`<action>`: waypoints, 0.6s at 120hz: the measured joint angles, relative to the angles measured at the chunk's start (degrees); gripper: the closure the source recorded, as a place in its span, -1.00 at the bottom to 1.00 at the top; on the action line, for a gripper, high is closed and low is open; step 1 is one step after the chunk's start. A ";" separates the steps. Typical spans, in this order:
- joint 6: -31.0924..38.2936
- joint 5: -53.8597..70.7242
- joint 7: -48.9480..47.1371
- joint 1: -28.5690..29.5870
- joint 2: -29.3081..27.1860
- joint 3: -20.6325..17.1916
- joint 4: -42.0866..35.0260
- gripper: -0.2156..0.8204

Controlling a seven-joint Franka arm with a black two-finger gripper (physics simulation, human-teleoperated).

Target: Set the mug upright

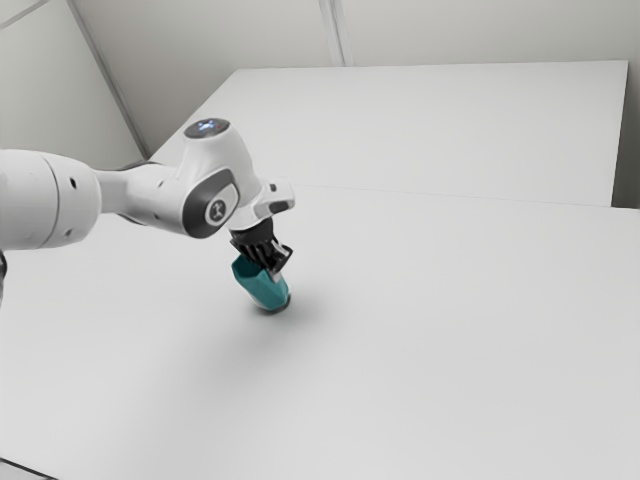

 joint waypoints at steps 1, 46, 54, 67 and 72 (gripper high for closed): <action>0.00 0.00 -0.11 0.01 0.05 -0.01 0.01 0.93; -0.01 -0.52 -2.79 0.01 0.48 -0.17 0.21 0.15; -0.05 -0.58 -2.98 0.06 -0.09 -0.18 0.25 -0.05; -0.63 -0.64 -3.19 0.12 -2.52 -0.20 0.37 -0.26; -1.27 -0.76 -3.26 0.13 -3.62 -0.24 0.62 -0.32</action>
